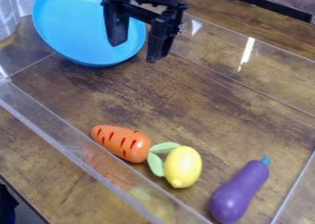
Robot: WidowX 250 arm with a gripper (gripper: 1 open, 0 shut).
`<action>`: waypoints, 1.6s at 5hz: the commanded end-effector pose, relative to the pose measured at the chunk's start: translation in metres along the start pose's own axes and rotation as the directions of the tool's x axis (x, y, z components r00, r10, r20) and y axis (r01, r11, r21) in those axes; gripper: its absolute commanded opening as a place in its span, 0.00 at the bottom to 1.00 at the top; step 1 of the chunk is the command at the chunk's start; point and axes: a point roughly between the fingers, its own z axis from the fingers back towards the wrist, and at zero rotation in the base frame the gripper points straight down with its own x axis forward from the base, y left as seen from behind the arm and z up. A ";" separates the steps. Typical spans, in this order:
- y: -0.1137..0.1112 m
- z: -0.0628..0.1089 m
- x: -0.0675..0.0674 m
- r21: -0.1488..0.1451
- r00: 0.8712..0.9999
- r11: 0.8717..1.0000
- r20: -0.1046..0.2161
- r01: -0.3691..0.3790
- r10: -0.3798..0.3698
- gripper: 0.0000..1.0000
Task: Move the carrot to the right side
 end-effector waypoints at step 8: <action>0.007 0.007 0.007 0.001 0.997 1.000 0.073 -0.024 0.024 1.00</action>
